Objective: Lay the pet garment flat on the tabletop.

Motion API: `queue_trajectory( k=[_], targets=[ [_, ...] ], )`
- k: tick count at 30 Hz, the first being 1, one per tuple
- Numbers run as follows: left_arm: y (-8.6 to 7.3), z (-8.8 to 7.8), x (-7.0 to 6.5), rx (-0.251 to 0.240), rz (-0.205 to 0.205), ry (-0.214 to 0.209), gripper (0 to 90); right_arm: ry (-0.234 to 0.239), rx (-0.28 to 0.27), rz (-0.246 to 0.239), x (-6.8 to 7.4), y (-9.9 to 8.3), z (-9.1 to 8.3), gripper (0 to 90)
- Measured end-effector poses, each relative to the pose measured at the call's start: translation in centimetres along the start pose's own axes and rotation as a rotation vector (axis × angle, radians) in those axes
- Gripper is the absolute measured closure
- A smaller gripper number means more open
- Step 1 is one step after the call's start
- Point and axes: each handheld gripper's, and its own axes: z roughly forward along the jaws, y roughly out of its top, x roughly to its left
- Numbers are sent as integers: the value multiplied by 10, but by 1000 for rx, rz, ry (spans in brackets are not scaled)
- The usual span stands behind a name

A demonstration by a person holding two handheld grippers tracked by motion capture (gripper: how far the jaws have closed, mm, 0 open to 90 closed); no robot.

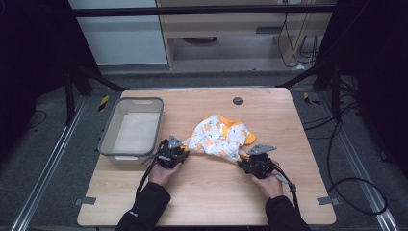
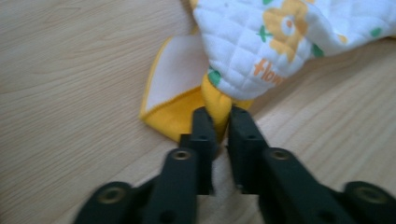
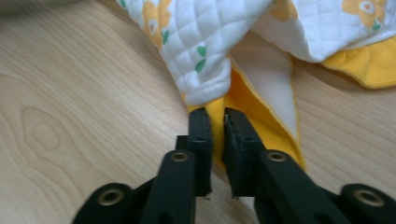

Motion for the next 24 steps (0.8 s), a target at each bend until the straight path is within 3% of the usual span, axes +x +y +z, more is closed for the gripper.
queue_trajectory(
  k=[4, 5, 6, 8, 9, 10, 11, 12, 13, 15, 17, 18, 19, 20, 21, 22, 24],
  targets=[
    [4, -17, -6, -2, 3, -36, 873, 37, -32, 1, 3, 4, -14, 866],
    [8, -31, -10, -18, -3, -57, 874, 60, -52, -13, 6, 4, -25, 869],
    [8, -31, -10, -18, -3, -57, 874, 60, -52, -13, 6, 4, -25, 869],
    [14, -62, -21, -51, -11, -109, 873, 94, -87, -21, 14, 6, -50, 869],
    [15, -72, -25, -61, -5, -119, 873, 115, -100, -22, 16, 6, -59, 869],
    [15, -72, -25, -61, -5, -119, 873, 115, -100, -22, 16, 6, -59, 869],
    [16, -83, -30, -68, 10, -120, 872, 150, -102, -10, 22, 6, -77, 869],
    [17, -92, -33, -60, 12, -138, 872, 150, -102, -10, 22, 6, -77, 869],
    [18, -101, -36, -69, 2, -167, 870, 190, -106, 5, 26, 6, -92, 868],
    [23, -117, -37, -59, -36, -222, 866, 217, -108, 29, 25, 6, -101, 868],
    [25, -116, -36, -41, -48, -212, 863, 226, -105, 54, 23, 7, -102, 868],
    [26, -113, -35, -37, -49, -196, 858, 216, -93, 78, 18, 8, -99, 867],
    [28, -99, -31, -11, -46, -149, 843, 183, -75, 111, 8, 11, -88, 862],
    [28, -99, -31, -11, -46, -149, 832, 183, -75, 111, 8, 11, -88, 862],
    [27, -78, -27, 8, -46, -98, 821, 135, -52, 147, -3, 11, -67, 849],
    [27, -78, -27, 8, -46, -98, 813, 135, -52, 147, -3, 11, -67, 849],
    [24, -56, -22, 43, -27, -31, 805, 74, -34, 154, -11, 10, -44, 821]
  ],
)
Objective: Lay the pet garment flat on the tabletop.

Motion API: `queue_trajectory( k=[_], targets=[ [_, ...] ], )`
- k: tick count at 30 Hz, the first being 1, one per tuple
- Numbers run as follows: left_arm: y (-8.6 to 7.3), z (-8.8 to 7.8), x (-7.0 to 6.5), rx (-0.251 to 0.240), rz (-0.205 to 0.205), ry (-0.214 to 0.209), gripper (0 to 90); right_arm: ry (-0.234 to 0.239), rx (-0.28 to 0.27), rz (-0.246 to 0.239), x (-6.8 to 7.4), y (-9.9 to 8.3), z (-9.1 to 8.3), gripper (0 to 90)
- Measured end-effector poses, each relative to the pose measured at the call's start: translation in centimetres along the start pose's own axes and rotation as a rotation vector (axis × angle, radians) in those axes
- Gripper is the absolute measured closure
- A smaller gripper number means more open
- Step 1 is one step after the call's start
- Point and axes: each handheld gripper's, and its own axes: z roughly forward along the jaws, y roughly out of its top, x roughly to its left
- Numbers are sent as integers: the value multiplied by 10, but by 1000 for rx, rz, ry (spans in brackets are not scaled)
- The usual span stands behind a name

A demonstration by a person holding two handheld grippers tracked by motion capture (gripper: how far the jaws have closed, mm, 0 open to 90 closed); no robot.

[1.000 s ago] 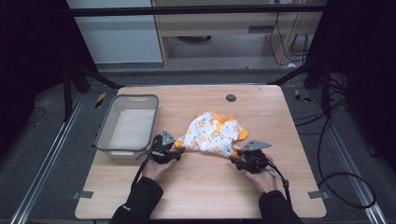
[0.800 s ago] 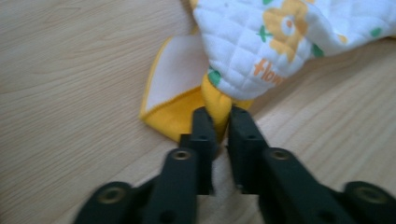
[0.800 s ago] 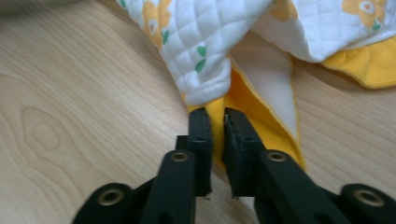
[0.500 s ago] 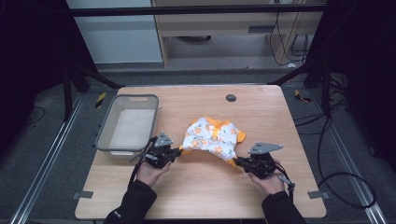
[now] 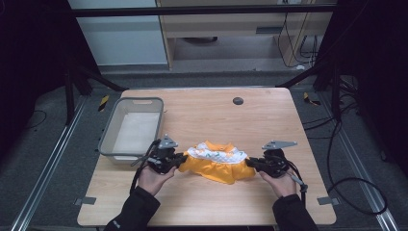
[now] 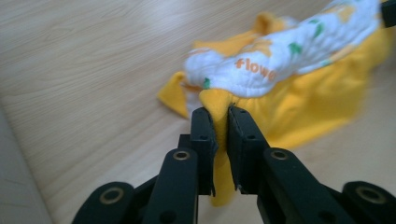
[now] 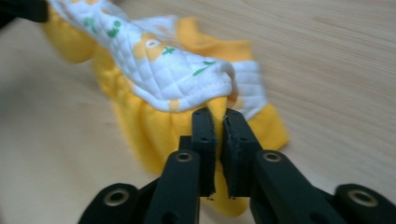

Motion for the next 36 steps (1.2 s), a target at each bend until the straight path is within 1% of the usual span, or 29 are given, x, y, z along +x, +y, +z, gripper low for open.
queue_trajectory(
  k=[1, 2, 3, 4, 5, 7, 8, 9, 10, 11, 12, 13, 14, 16, 17, 18, 21, 22, 24, 25, 27, 28, 29, 31, 32, 33, 34, 35, 36],
  targets=[
    [-2, 10, 2, 11, 1, 12, 804, -25, 28, 5, -6, -2, 19, 804],
    [-4, 19, 5, 17, -5, 21, 804, -25, 28, 5, -6, -2, 19, 804],
    [-6, 25, 7, 17, -15, 23, 786, -45, 32, 1, -7, -4, 25, 787],
    [-8, 30, 8, 12, -26, 22, 766, -61, 26, -19, -8, -6, 30, 775],
    [-10, 33, 9, 8, -37, 24, 738, -70, 28, -23, -7, -7, 33, 764],
    [-13, 34, 9, 1, -35, 25, 671, -92, 17, -60, -5, -8, 33, 722],
    [-14, 32, 8, -4, -25, 33, 623, -102, 10, -78, -4, -8, 31, 705],
    [-15, 29, 8, -14, -24, 36, 537, -110, -16, -81, -3, -8, 24, 648],
    [-17, 18, 9, -42, -31, 17, 498, -114, -35, -88, -2, -8, 19, 627],
    [-17, 18, 9, -42, -31, 17, 468, -120, -57, -95, -1, -8, 13, 606],
    [-22, 6, 9, -86, -29, 19, 440, -120, -77, -90, 0, -8, 8, 587],
    [-22, 6, 9, -86, -29, 19, 414, -120, -94, -95, 1, -9, 3, 568],
    [-24, 1, 8, -97, -29, 21, 414, -120, -94, -95, 1, -9, 3, 568],
    [-31, -6, 7, -101, -23, 14, 391, -117, -121, -103, 3, -13, -6, 538],
    [-38, -10, 6, -104, -16, 13, 382, -118, -116, -106, 6, -18, -12, 523],
    [-38, -10, 6, -104, -16, 13, 378, -118, -116, -106, 6, -18, -12, 523],
    [-53, -6, 1, -68, 1, 7, 378, -109, -87, -104, 9, -32, -15, 521],
    [-53, -6, 1, -68, 1, 7, 386, -109, -87, -104, 9, -32, -15, 521],
    [-54, -1, -4, -29, 27, 10, 406, -110, -59, -101, 10, -39, -11, 526],
    [-54, 4, -7, -27, 39, 1, 445, -117, -35, -109, 11, -44, -6, 531],
    [-53, 6, -9, -28, 45, 2, 451, -113, -26, -115, 12, -45, -4, 532],
    [-52, 8, -10, -33, 53, 10, 462, -113, -22, -121, 12, -46, -1, 532],
    [-50, 12, -12, -33, 70, 36, 472, -104, -18, -116, 12, -46, 3, 532],
    [-49, 15, -11, -39, 63, 33, 508, -106, -14, -120, 11, -45, 8, 537],
    [-49, 15, -11, -39, 63, 33, 546, -106, -14, -120, 11, -45, 8, 537],
    [-48, 16, -10, -36, 52, 22, 628, -101, -5, -129, 10, -45, 13, 567],
    [-48, 17, -10, -28, 42, -2, 628, -101, -5, -129, 10, -45, 13, 567],
    [-48, 17, -10, -21, 37, -16, 773, -98, 11, -126, 9, -44, 16, 663],
    [-48, 17, -9, -12, 40, -28, 843, -94, 13, -126, 9, -43, 16, 705]
  ],
)
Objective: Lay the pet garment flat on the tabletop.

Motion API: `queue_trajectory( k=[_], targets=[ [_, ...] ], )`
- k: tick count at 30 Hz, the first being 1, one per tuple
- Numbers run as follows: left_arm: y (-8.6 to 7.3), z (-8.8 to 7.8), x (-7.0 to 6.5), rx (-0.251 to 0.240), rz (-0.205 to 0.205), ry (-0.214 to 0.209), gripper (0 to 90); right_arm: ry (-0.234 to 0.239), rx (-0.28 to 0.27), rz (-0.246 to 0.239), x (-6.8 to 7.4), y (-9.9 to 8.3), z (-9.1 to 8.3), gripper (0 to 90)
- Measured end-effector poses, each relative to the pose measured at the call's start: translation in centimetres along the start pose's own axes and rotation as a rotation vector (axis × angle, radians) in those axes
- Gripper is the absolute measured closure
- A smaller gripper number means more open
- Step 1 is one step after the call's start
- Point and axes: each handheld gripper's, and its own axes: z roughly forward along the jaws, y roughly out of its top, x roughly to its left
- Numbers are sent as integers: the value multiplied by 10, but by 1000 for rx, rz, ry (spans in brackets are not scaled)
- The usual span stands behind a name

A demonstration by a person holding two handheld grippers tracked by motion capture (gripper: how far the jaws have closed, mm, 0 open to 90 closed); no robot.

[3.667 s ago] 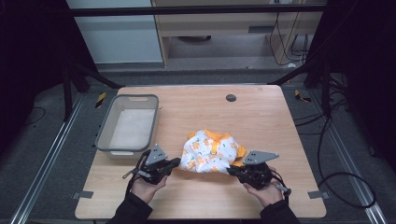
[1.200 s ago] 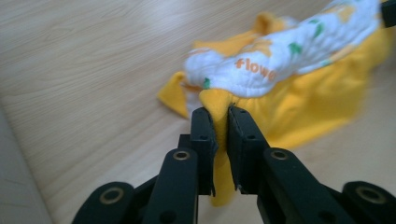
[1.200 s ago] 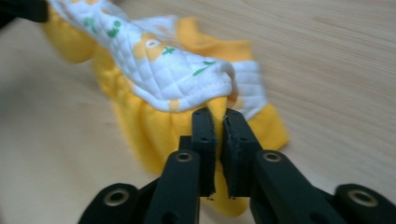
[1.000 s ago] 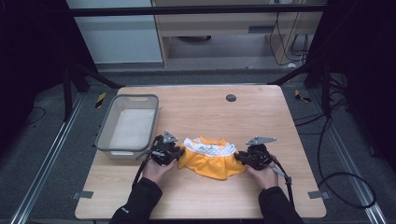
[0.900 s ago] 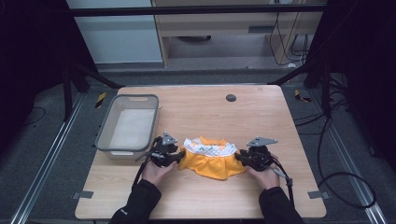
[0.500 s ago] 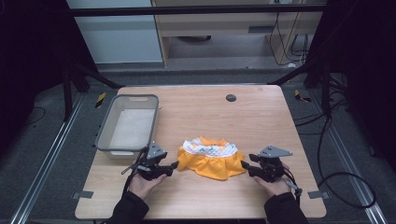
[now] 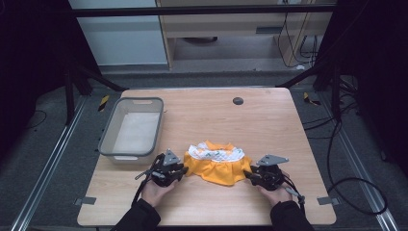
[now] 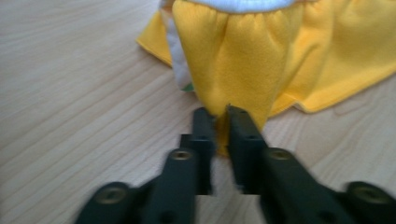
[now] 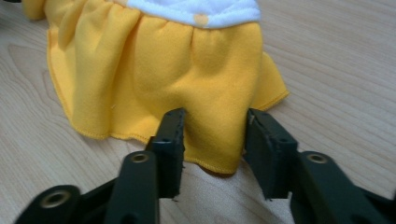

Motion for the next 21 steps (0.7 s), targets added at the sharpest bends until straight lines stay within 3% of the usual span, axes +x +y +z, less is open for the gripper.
queue_trajectory(
  k=[1, 3, 4, 8, 11, 14, 18, 19, 21],
  targets=[
    [0, 0, 1, -1, -8, -17, 843, 0, 0, 0, 0, 0, 0, 705],
    [1, -2, 1, -5, -29, -36, 875, 4, 10, 0, 0, 1, -3, 840],
    [1, -4, 1, -8, -37, -43, 880, 22, 10, -3, 0, 2, -5, 862],
    [2, -19, -1, -40, -60, -69, 886, 50, -10, -22, 1, 6, -19, 870],
    [-1, -49, -5, -82, -72, -112, 887, 98, -44, -33, 10, 7, -42, 867],
    [-6, -62, -9, -92, -85, -135, 886, 134, -56, -30, 16, 5, -55, 866],
    [-22, -76, -22, -49, -76, -165, 885, 189, -16, -55, 32, -10, -73, 863],
    [-32, -74, -27, -7, -72, -155, 884, 185, -3, -58, 34, -14, -74, 861],
    [-36, -70, -30, 16, -62, -142, 882, 172, 30, -63, 34, -20, -72, 850]
  ],
)
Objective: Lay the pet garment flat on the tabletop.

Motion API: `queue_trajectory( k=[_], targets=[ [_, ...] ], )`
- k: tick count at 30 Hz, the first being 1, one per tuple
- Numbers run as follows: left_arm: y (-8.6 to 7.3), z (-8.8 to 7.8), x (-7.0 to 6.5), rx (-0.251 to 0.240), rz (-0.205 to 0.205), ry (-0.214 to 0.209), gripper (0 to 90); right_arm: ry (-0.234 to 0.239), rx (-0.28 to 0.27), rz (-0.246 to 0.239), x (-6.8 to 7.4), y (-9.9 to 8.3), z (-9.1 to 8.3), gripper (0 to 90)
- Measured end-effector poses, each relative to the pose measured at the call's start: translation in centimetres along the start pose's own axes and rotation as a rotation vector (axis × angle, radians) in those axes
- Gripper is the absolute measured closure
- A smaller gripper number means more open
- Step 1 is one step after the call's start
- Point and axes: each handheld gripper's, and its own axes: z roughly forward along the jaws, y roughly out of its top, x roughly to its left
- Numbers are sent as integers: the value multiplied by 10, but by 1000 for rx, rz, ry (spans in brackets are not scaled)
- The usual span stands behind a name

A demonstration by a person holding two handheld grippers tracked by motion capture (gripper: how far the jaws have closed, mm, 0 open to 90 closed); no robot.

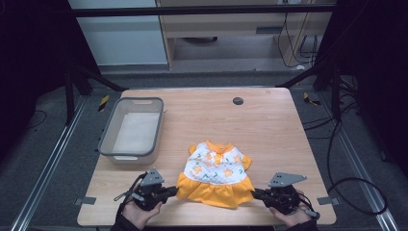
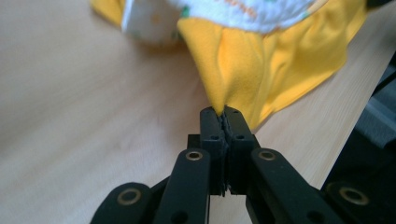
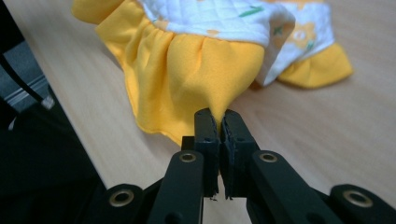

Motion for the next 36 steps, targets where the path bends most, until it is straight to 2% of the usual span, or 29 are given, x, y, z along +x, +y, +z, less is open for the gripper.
queue_trajectory(
  k=[1, 2, 5, 6, 7, 8, 9, 10, 11, 13, 14, 15, 16, 17, 18, 19, 21, 25, 29, 30, 31, 32, 33, 36],
  targets=[
    [-4, 5, -1, 25, 17, 15, 882, 0, 0, 0, 0, 0, 0, 850],
    [-6, 11, -1, 51, 25, 16, 871, -36, 46, -15, -4, -5, 8, 830],
    [-7, 20, -1, 72, 43, 34, 828, -60, 61, -20, -8, -9, 15, 791],
    [-7, 19, -2, 54, 48, 47, 693, -66, 62, -27, -9, -10, 17, 728],
    [-7, 16, -2, 35, 48, 55, 629, -75, 39, -31, -9, -10, 15, 695],
    [-6, 8, -1, -33, 34, 63, 568, -85, 17, -35, -8, -9, 13, 660],
    [-6, 8, -1, -33, 34, 63, 509, -85, 17, -35, -8, -9, 13, 660],
    [-3, 0, 2, -94, 28, 73, 467, -113, -43, -34, -9, -6, 7, 590],
    [-3, 0, 2, -94, 28, 73, 446, -113, -43, -34, -9, -6, 7, 590],
    [3, -7, 6, -155, 32, 94, 433, -126, -95, -28, -11, -1, 3, 568],
    [12, -11, 12, -195, 31, 107, 413, -139, -144, -6, -16, 6, 1, 555],
    [12, -11, 12, -195, 31, 107, 414, -139, -144, -6, -16, 6, 1, 555],
    [20, -11, 16, -218, 31, 115, 414, -145, -164, 8, -18, 10, 1, 540],
    [25, -11, 19, -221, 35, 125, 414, -156, -190, 17, -23, 16, 1, 526],
    [39, -5, 27, -227, 41, 150, 414, -169, -217, 33, -30, 26, 3, 516],
    [39, -5, 27, -227, 41, 150, 416, -169, -217, 33, -30, 26, 3, 516],
    [54, 5, 35, -219, 49, 171, 418, -189, -238, 46, -40, 39, 9, 512],
    [82, 33, 48, -192, 82, 247, 438, -206, -241, 58, -56, 54, 28, 511],
    [101, 66, 64, -129, 66, 256, 441, -229, -202, 71, -72, 60, 51, 533],
    [106, 83, 69, -90, 52, 257, 431, -227, -182, 91, -77, 60, 60, 538],
    [106, 83, 69, -90, 52, 257, 427, -227, -182, 91, -77, 60, 60, 538],
    [107, 97, 74, -56, 40, 265, 430, -216, -162, 109, -81, 59, 69, 541],
    [107, 97, 74, -56, 40, 265, 431, -216, -162, 109, -81, 59, 69, 541],
    [104, 115, 81, -12, 21, 250, 454, -207, -131, 107, -83, 56, 78, 539]
  ],
)
